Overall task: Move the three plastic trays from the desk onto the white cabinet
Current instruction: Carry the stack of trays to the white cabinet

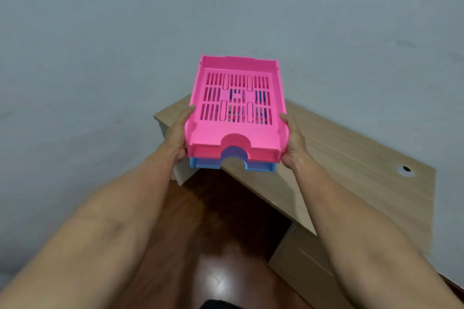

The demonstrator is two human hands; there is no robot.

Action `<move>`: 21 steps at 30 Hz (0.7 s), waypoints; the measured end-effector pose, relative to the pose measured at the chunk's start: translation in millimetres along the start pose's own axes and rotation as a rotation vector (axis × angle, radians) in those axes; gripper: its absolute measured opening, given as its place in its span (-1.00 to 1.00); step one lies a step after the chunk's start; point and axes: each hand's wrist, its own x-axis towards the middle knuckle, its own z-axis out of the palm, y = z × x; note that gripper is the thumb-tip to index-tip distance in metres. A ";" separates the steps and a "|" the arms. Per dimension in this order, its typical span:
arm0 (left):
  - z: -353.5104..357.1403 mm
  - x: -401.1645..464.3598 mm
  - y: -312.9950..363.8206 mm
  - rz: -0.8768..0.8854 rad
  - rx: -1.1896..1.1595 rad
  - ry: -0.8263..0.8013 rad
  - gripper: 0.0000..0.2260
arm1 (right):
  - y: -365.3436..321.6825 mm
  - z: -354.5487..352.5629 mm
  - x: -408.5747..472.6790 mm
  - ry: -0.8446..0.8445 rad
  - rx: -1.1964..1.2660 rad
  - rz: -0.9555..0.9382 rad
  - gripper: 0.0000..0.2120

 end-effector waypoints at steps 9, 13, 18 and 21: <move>-193.5 -146.3 43.6 0.127 0.020 0.395 -0.19 | 105.2 180.2 -96.0 -0.307 -0.051 0.123 -0.17; -275.8 -231.5 57.5 0.158 -0.003 0.559 -0.18 | 159.2 257.6 -153.9 -0.490 -0.088 0.198 -0.19; -354.6 -346.3 63.6 0.238 -0.051 0.733 -0.25 | 220.7 344.6 -229.7 -0.657 -0.173 0.221 -0.23; -389.0 -410.3 62.0 0.311 -0.088 0.817 -0.47 | 260.4 392.8 -265.9 -0.719 -0.203 0.243 -0.04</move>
